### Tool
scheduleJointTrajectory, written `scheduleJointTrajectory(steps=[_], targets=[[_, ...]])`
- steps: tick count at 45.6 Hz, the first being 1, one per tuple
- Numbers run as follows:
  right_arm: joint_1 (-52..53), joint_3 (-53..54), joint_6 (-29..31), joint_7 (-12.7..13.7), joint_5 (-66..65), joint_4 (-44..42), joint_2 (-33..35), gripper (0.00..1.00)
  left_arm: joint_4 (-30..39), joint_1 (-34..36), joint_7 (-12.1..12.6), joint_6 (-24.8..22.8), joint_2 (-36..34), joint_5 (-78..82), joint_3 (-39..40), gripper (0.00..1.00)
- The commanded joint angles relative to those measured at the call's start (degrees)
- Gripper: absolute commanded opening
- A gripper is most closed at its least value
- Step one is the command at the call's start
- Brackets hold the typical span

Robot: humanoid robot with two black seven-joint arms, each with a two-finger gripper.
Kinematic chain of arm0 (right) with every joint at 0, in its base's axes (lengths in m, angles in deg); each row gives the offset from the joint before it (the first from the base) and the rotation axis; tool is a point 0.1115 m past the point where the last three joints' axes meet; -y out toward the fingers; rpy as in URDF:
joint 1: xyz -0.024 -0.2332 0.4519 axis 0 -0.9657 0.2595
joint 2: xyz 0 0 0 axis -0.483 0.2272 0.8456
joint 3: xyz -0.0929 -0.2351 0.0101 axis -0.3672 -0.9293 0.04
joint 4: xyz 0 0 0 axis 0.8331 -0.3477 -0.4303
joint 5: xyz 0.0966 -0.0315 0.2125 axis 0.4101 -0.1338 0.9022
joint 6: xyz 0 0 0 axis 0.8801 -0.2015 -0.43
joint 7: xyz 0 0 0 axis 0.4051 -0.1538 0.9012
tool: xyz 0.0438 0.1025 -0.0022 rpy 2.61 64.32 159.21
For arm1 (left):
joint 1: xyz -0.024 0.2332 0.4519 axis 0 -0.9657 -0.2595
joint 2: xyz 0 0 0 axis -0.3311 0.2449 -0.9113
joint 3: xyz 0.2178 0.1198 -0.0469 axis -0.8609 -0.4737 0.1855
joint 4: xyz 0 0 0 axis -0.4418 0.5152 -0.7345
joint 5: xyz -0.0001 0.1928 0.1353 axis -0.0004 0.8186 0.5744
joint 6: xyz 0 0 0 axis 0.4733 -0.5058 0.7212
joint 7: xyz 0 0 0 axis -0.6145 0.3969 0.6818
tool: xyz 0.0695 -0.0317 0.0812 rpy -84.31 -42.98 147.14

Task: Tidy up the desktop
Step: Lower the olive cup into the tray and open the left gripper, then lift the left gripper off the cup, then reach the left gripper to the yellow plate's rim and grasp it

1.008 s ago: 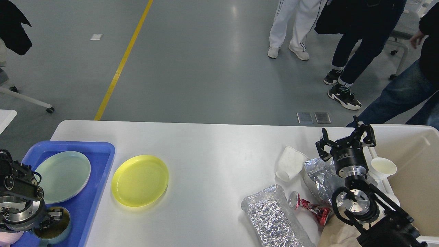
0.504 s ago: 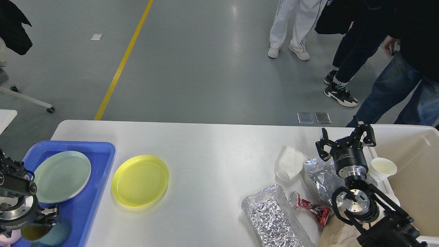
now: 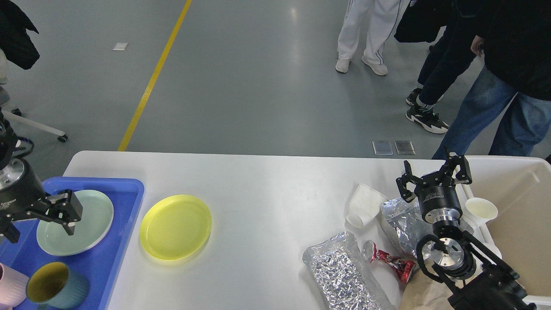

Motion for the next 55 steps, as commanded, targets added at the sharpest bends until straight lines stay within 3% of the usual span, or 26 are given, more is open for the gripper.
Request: scheduleJointTrajectory(steps=[1,12,18,23,32,39,48,55], targets=[[-0.01,0.00,0.00,-0.01,0.00,0.06,0.08,1.00,0.13,9.04,-0.09,-4.31,5.18,-3.12,0.25,0.90],[-0.01,0.00,0.00,-0.01,0.00,-0.03,0.09,1.00,0.13,20.66,0.00,-9.41,16.09,-15.16,0.17,0.90],[-0.01,0.00,0.00,-0.01,0.00,-0.03,0.00,1.00,0.04,19.78,0.00,-9.07,18.11,-16.84,0.17,0.89],[-0.01,0.00,0.00,-0.01,0.00,-0.03,0.00,1.00,-0.14,14.96,0.00,-6.17,18.38,-16.92,0.08,0.88],[-0.01,0.00,0.00,-0.01,0.00,-0.03,0.08,1.00,-0.05,0.90,-0.27,7.97,20.13,-18.24,-0.27,0.86],[-0.01,0.00,0.00,-0.01,0.00,-0.03,0.00,1.00,-0.05,-9.74,-0.18,22.65,20.84,-24.91,1.30,0.86],[-0.01,0.00,0.00,-0.01,0.00,-0.03,0.00,1.00,-0.22,-19.06,-0.09,33.02,21.19,-28.08,7.10,0.86],[-0.01,0.00,0.00,-0.01,0.00,0.06,0.00,1.00,-0.75,-25.91,-0.09,44.53,20.84,-29.05,12.29,0.86]])
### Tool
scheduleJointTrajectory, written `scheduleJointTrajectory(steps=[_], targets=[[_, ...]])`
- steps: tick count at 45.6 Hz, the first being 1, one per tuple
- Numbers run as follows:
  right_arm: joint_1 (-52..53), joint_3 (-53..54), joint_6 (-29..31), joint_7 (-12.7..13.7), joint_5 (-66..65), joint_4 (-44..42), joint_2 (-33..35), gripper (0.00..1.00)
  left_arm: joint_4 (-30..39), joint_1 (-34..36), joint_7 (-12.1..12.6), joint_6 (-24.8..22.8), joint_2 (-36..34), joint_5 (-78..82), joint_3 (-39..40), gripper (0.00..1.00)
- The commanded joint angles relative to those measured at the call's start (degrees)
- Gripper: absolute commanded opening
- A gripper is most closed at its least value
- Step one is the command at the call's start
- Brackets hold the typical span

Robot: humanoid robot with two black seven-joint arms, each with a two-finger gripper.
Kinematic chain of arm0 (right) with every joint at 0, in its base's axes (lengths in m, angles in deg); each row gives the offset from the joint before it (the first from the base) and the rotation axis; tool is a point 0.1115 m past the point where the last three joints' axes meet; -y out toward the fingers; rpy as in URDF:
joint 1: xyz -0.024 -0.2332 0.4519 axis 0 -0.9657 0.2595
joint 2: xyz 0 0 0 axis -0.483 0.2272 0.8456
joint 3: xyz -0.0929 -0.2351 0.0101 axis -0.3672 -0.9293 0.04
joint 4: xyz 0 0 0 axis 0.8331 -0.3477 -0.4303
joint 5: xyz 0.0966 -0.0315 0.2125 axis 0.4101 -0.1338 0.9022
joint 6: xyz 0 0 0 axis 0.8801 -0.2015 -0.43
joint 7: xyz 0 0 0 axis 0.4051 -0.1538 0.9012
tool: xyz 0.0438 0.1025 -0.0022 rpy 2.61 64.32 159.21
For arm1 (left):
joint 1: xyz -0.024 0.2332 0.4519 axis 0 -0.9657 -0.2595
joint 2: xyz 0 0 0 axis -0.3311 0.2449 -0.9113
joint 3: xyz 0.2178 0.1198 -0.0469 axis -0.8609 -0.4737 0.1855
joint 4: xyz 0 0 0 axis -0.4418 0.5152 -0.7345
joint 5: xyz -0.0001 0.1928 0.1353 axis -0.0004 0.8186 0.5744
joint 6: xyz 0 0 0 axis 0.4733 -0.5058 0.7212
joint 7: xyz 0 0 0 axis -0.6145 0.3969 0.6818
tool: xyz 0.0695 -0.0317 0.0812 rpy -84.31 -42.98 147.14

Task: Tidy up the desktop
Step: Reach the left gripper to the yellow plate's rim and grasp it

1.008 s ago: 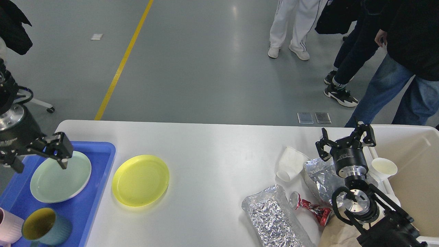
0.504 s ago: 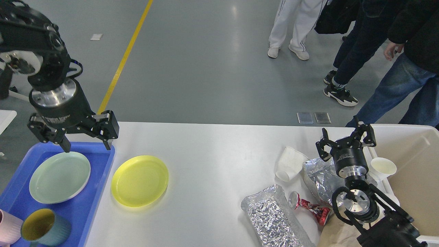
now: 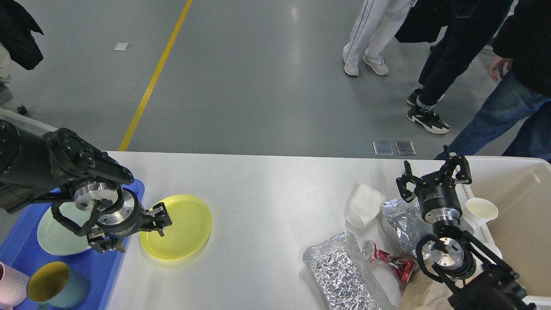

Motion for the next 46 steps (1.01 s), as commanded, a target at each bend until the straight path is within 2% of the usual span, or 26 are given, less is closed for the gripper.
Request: scheduleJointTrajectory(steps=[1,7,14,30,46], targets=[[-0.01,0.00,0.00,-0.01,0.00,0.02,0.00,1.00,-0.63,-5.73,-0.02,9.28,-0.29,-0.56,4.25,0.86],[0.08,0.00,0.00,-0.01,0.00,0.02,0.00,1.00,-3.26,-11.80,0.07,16.23,-0.20,-0.65,8.29,0.86],[-0.01,0.00,0.00,-0.01,0.00,0.02,0.09,1.00,-6.95,-16.11,-0.11,21.07,-0.03,-0.65,9.53,0.86],[-0.01,0.00,0.00,-0.01,0.00,0.02,0.00,1.00,-10.73,-20.94,-0.11,26.61,0.23,-0.65,11.37,0.85],[-0.01,0.00,0.00,-0.01,0.00,0.02,0.00,1.00,-13.81,-23.14,-0.54,27.23,1.11,-0.65,11.46,0.68]])
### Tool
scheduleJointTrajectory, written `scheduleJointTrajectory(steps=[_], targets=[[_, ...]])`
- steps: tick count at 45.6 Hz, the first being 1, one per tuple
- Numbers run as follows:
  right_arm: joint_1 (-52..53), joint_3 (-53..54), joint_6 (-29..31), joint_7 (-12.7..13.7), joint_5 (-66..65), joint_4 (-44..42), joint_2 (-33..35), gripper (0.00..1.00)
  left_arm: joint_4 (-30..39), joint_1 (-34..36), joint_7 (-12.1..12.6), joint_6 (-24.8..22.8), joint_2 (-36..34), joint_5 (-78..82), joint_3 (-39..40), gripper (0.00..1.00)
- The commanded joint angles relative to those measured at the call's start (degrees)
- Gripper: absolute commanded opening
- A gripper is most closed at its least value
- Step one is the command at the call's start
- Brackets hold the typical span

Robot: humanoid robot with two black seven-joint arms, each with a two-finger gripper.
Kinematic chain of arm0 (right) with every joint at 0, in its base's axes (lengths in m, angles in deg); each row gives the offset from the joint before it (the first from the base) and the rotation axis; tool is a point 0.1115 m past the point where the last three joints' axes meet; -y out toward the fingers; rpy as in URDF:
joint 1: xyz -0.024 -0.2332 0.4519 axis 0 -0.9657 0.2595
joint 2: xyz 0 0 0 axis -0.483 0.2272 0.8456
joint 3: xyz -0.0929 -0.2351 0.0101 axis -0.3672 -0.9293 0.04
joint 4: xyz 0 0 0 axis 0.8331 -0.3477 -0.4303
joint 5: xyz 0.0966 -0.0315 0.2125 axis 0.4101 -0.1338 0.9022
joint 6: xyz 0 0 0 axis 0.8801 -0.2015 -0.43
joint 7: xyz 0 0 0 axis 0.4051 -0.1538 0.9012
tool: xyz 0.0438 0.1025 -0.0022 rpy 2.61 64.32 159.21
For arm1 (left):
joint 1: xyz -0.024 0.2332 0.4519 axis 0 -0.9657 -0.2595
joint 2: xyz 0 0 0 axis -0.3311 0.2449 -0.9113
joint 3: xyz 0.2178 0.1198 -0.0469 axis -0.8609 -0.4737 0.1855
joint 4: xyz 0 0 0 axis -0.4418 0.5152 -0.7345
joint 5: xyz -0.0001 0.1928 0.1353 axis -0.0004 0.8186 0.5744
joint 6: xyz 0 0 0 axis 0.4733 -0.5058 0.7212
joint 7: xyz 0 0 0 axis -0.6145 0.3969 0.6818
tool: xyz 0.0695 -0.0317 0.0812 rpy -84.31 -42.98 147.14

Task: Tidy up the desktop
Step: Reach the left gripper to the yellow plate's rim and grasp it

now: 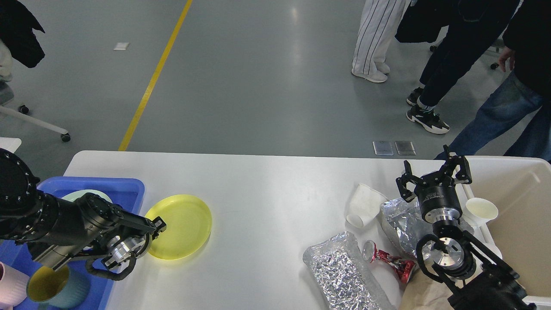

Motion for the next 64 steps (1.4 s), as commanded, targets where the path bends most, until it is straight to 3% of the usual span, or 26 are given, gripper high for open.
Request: scheduleJointTrajectory(steps=[1,6,19,41,64], targets=[[0.07,0.00,0.00,-0.01,0.00,0.00,0.00,1.00,-0.16,-0.45,-0.76,-0.02,0.39,0.00,-0.09,0.67],[-0.01,0.00,0.00,-0.01,0.00,0.00,0.00,1.00,-0.16,-1.33,-3.40,-0.02,1.18,0.09,-0.09,0.57],[0.07,0.00,0.00,-0.01,0.00,0.00,0.00,1.00,-0.16,-1.60,-3.40,-0.11,1.98,0.18,-0.09,0.38],[-0.01,0.00,0.00,-0.01,0.00,0.00,0.00,1.00,-0.16,-2.74,-3.14,-0.37,2.68,0.18,-0.10,0.28],[-0.01,0.00,0.00,-0.01,0.00,0.00,0.00,1.00,-0.16,-3.00,-2.61,-0.37,2.94,0.27,-0.18,0.07]])
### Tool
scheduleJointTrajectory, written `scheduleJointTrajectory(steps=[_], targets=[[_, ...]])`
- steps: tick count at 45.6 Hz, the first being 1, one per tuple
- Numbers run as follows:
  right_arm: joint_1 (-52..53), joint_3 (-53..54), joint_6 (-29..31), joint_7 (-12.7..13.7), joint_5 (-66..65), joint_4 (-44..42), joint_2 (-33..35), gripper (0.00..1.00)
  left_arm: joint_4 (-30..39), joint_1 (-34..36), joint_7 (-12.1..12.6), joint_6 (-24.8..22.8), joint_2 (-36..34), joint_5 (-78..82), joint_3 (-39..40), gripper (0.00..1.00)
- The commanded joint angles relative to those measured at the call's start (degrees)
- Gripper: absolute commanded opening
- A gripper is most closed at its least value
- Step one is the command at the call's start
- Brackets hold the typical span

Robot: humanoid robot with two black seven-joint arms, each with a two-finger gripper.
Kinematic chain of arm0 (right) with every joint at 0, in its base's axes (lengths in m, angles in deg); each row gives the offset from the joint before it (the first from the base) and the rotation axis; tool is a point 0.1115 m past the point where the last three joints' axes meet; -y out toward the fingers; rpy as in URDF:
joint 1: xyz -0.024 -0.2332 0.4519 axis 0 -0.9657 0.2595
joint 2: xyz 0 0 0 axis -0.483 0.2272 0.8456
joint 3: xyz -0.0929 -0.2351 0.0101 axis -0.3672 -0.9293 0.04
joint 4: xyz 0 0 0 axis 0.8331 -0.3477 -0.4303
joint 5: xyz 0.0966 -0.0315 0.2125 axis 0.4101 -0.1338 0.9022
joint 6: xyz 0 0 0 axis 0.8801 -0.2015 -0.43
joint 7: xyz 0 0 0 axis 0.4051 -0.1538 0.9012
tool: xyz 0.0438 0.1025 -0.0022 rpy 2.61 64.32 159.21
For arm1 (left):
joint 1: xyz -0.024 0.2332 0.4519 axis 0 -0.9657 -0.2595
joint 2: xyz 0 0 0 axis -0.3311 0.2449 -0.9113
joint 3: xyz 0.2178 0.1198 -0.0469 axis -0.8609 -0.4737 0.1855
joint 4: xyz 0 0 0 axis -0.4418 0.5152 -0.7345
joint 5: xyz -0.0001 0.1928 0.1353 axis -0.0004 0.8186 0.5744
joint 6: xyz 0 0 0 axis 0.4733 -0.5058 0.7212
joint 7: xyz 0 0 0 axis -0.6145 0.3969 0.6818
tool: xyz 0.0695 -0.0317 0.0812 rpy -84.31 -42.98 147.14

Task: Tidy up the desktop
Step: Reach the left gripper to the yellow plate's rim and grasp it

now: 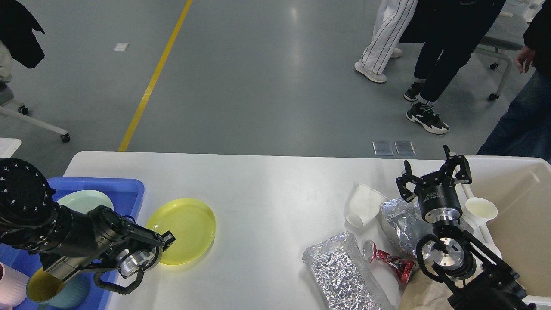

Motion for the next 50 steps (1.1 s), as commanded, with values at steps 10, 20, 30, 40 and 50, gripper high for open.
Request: scheduleJointTrajectory(steps=[10,20,30,40,50], targets=[[0.00,0.00,0.00,-0.01,0.00,0.00,0.00,1.00,0.02,-0.01,0.58,0.07,0.08,0.06,-0.16,0.00],[0.00,0.00,0.00,-0.01,0.00,0.00,0.00,1.00,0.46,0.51,1.29,-0.02,-0.44,0.50,-0.52,0.00],[0.00,0.00,0.00,-0.01,0.00,0.00,0.00,1.00,2.13,4.99,4.80,-1.16,-2.64,0.77,-0.43,0.00],[0.00,0.00,0.00,-0.01,0.00,0.00,0.00,1.00,3.89,12.02,8.49,-3.71,-6.95,0.85,-0.43,0.00],[0.08,0.00,0.00,-0.01,0.00,0.00,0.00,1.00,5.73,18.70,16.93,-8.36,-8.97,0.85,-0.69,0.00]])
